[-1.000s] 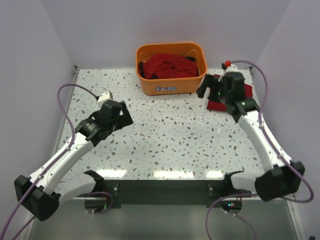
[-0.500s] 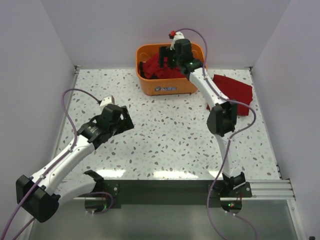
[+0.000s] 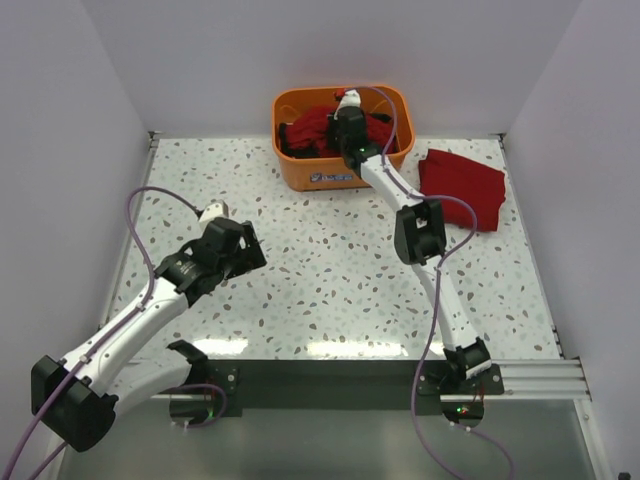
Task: Fold and stack the t-shirts
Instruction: Grab the tshirt from the pile, then move the tshirt to the center of the board
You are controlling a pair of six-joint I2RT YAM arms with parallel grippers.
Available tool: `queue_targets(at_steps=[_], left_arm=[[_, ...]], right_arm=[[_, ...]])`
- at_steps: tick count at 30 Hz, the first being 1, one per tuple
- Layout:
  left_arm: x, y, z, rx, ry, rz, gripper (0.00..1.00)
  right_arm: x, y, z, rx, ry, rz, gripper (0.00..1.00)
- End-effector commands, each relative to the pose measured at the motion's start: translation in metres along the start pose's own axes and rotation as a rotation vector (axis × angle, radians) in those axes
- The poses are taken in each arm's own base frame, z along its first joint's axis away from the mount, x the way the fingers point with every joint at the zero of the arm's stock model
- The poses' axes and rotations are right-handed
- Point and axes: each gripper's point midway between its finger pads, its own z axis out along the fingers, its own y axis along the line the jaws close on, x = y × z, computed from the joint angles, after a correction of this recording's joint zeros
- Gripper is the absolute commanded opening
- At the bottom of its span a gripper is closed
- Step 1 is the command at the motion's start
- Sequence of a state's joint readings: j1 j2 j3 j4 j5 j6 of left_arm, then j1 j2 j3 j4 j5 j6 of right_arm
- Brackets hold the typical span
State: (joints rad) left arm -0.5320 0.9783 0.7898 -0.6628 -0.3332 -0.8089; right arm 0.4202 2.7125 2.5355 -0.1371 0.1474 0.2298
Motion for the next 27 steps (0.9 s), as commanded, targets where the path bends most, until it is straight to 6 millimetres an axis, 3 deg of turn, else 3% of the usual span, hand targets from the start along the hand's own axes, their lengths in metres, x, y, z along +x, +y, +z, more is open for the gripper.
queue_targets(at_steps=[1,3,4,6,7,9,10,11,12,13,14,16,17,20,21,23,24,26,27], left_arm=[[-0.010,-0.003,-0.002,0.017,-0.038,-0.018,1.00],[-0.010,-0.003,-0.002,0.016,-0.037,-0.016,1.00],[-0.010,-0.004,-0.001,0.016,-0.037,-0.011,1.00],[-0.012,-0.006,-0.001,0.022,-0.039,-0.013,1.00],[-0.013,-0.007,-0.001,0.025,-0.042,-0.016,1.00],[-0.012,-0.009,0.000,0.032,-0.037,-0.016,1.00],[-0.012,-0.010,0.000,0.037,-0.039,-0.016,1.00],[-0.013,-0.012,0.000,0.044,-0.040,-0.018,1.00],[-0.013,-0.013,0.000,0.049,-0.039,-0.019,1.00],[-0.013,-0.014,-0.001,0.055,-0.040,-0.020,1.00],[-0.013,-0.014,-0.001,0.056,-0.039,-0.021,1.00],[-0.014,-0.015,-0.002,0.064,-0.042,-0.018,1.00],[-0.013,-0.014,-0.002,0.064,-0.042,-0.020,1.00],[-0.016,-0.016,-0.006,0.078,-0.050,-0.022,1.00],[-0.017,-0.017,-0.008,0.085,-0.052,-0.023,1.00],[-0.021,-0.020,-0.013,0.106,-0.065,-0.021,1.00],[-0.022,-0.022,-0.014,0.113,-0.064,-0.018,1.00],[-0.025,-0.023,-0.020,0.125,-0.073,-0.018,1.00],[-0.027,-0.023,-0.024,0.132,-0.081,-0.021,1.00]], right_arm=[[-0.056,0.003,-0.005,0.023,-0.166,0.080,0.00],[-0.075,0.004,-0.012,0.028,-0.203,0.079,0.00],[-0.099,0.005,-0.022,0.026,-0.245,0.066,0.00],[-0.126,0.010,-0.037,0.015,-0.291,0.058,0.00],[-0.164,0.014,-0.057,0.005,-0.368,0.065,0.00],[-0.193,0.020,-0.077,-0.015,-0.420,0.074,0.00],[-0.225,0.025,-0.102,-0.041,-0.476,0.081,0.00],[-0.236,0.027,-0.111,-0.048,-0.492,0.085,0.00],[-0.261,0.032,-0.135,-0.070,-0.532,0.085,0.00],[-0.261,0.030,-0.134,-0.067,-0.530,0.080,0.00],[-0.279,0.031,-0.155,-0.073,-0.558,0.084,0.00],[-0.292,0.033,-0.173,-0.084,-0.566,0.073,0.00],[-0.309,0.036,-0.195,-0.100,-0.591,0.072,0.00],[-0.324,0.044,-0.227,-0.139,-0.585,0.054,0.00],[-0.341,0.049,-0.255,-0.157,-0.618,0.054,0.00],[-0.352,0.057,-0.281,-0.172,-0.633,0.013,0.00],[-0.369,0.063,-0.312,-0.187,-0.670,0.008,0.00],[-0.379,0.068,-0.343,-0.198,-0.678,-0.008,0.00],[-0.388,0.074,-0.370,-0.235,-0.697,0.000,0.00]])
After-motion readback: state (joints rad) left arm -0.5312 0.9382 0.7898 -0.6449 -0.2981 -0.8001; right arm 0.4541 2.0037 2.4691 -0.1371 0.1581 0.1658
